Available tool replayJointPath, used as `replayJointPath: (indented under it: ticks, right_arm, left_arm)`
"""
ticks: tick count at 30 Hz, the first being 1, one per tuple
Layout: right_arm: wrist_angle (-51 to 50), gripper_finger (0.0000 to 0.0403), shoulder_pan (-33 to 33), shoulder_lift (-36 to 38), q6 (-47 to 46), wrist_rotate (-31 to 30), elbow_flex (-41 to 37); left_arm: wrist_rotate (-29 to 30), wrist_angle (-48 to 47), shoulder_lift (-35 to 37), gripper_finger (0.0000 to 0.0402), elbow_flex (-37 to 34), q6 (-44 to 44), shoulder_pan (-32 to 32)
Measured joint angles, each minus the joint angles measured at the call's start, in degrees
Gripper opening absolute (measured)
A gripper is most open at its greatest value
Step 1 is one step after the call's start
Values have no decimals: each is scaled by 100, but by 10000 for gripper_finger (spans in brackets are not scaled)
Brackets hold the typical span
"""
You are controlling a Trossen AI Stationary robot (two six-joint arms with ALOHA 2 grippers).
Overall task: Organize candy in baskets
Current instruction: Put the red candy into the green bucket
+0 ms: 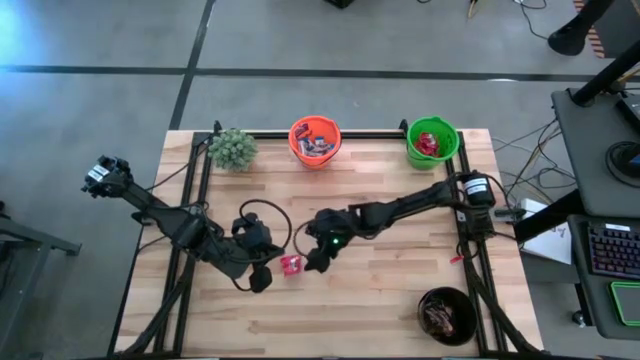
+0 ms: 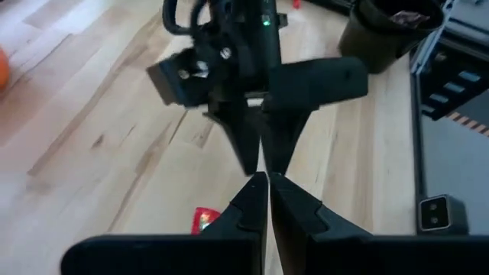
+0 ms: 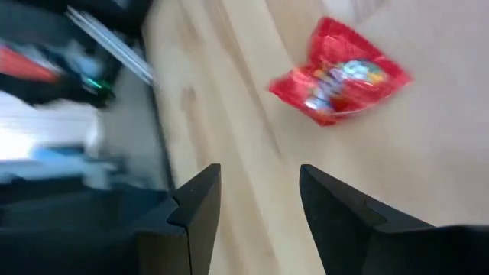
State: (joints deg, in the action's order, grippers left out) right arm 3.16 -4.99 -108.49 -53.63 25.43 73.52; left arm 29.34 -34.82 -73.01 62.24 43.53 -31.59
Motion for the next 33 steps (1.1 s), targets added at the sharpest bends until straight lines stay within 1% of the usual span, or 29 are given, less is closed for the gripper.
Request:
replayJointPath:
  ticks: [2,4,7,10,12,16,20,26,29,33]
  right_arm:
    - [-666,169,-7,-4,499,-38,247]
    - [-941,169,-11,-3,812,-130,408]
    - [-1017,169,-11,0,929,-177,456]
    - [-1012,169,-11,-24,1030,-209,469]
    - [-999,169,-11,-28,1103,-271,450]
    - [-1018,169,-5,-39,1309,-633,397]
    - [-952,169,2,-39,1401,-746,397]
    - [-851,169,0,-201,1710,-744,415]
    - [-874,169,0,-488,1745,-664,602]
    - [-963,169,-14,-877,1855,-398,1034]
  left_arm:
    - [2,-140,0,0,0,0,0]
    - [0,-255,0,0,0,2,0]
    - [2,-394,27,0,1,4,0]
    - [0,-798,64,0,112,49,-2]
    - [2,-1278,85,0,261,123,-2]
    - [-10,-2349,87,0,646,377,-16]
    - [-138,-3212,87,0,1023,537,-28]
    - [-358,-4042,92,0,1415,724,-28]
    - [-468,-4332,94,0,1515,872,-28]
    - [-590,-4602,100,0,1586,1058,-37]
